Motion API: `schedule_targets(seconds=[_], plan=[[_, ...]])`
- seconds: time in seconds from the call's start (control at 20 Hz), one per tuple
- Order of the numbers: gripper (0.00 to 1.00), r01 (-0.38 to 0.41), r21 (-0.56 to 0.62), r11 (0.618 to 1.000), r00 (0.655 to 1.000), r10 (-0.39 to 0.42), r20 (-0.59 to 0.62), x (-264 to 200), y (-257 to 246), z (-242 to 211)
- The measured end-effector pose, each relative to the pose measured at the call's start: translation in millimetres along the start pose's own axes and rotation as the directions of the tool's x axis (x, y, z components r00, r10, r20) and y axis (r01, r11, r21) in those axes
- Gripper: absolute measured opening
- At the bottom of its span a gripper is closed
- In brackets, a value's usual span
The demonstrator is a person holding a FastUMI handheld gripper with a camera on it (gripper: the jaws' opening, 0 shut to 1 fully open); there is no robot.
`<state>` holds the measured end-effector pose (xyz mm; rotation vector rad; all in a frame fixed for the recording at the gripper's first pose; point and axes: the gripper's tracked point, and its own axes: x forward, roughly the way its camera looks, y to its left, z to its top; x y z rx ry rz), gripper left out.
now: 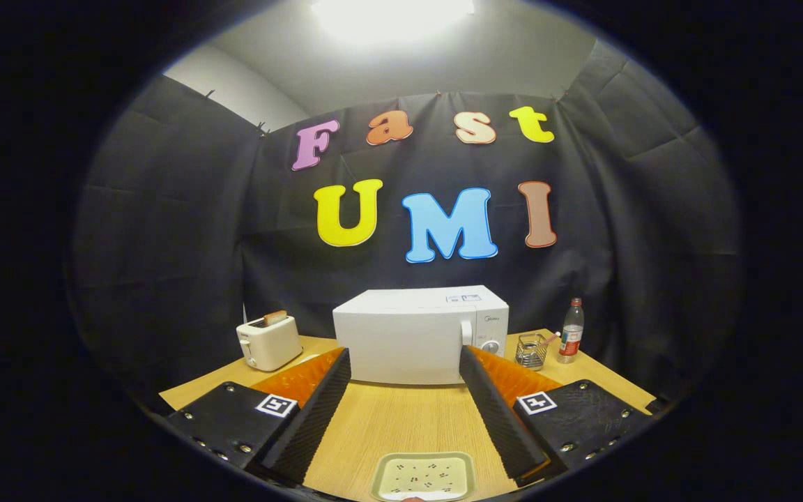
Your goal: Open the microwave, put the food inside, and close the microwave door.
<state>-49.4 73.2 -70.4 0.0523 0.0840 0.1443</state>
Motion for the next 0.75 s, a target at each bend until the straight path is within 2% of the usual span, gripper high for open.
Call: schedule_targets(seconds=[0.75], plan=[[0.99, -0.015, 0.033, 0.999, 1.000, 0.015, 0.018, 2.6, 8.4, 8.8]])
